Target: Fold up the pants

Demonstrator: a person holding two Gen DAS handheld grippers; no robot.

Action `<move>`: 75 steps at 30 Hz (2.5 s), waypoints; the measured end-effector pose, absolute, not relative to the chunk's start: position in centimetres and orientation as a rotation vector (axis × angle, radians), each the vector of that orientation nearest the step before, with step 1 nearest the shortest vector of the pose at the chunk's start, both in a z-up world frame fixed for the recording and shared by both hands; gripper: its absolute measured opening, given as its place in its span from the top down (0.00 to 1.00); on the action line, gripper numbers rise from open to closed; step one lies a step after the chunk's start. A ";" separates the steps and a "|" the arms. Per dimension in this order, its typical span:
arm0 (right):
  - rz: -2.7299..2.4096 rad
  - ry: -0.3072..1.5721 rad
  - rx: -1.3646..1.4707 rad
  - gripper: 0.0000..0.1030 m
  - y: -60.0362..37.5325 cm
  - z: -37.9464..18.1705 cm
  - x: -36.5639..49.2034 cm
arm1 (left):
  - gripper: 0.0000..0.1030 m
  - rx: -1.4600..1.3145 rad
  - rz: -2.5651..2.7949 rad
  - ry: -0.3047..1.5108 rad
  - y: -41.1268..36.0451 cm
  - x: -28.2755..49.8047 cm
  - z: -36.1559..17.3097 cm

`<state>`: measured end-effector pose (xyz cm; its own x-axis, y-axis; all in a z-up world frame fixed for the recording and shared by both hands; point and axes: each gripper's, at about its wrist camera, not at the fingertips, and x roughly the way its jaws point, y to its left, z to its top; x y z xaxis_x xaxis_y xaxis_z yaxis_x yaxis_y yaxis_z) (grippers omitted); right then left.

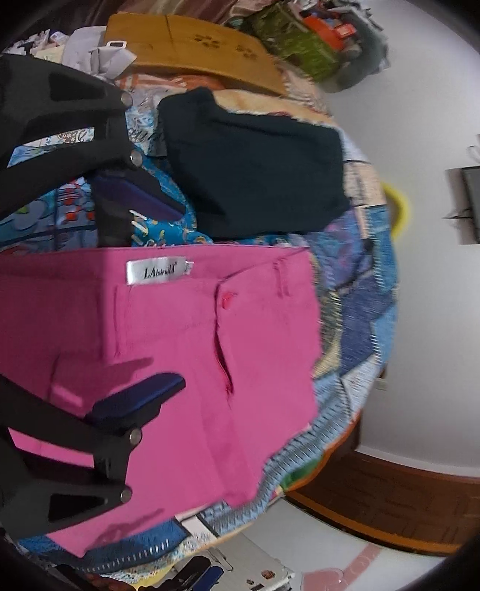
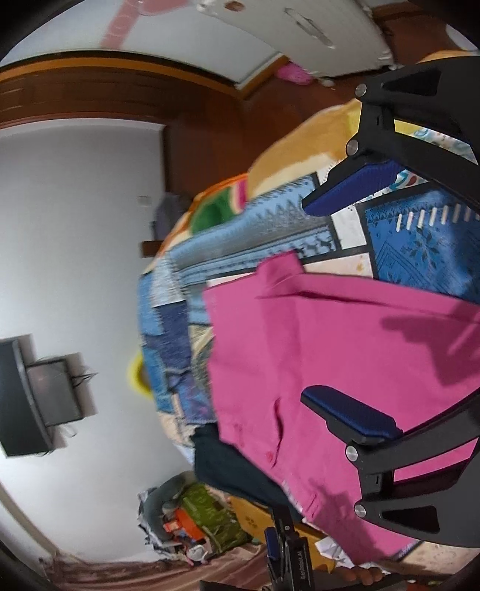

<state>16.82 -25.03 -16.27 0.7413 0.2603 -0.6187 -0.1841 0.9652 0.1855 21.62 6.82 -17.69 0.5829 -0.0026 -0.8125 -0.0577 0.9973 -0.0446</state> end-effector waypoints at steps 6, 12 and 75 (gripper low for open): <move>0.307 0.774 0.134 0.27 -25.4 -17.7 19.6 | 0.47 -0.076 -0.025 1.095 8.3 24.3 -19.6; 0.367 0.795 0.100 0.32 -25.1 -17.9 21.5 | 0.48 -0.026 -0.061 1.173 9.7 26.2 -19.3; 0.395 0.966 0.166 0.62 -26.6 -20.5 31.7 | 0.57 -0.301 -0.076 1.270 13.7 33.3 -23.5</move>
<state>31.73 -26.57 -20.51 0.5044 0.3985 -0.7660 -0.2529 0.9164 0.3103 33.29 13.71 -23.50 0.2999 -0.2214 -0.9279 -0.1089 0.9584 -0.2639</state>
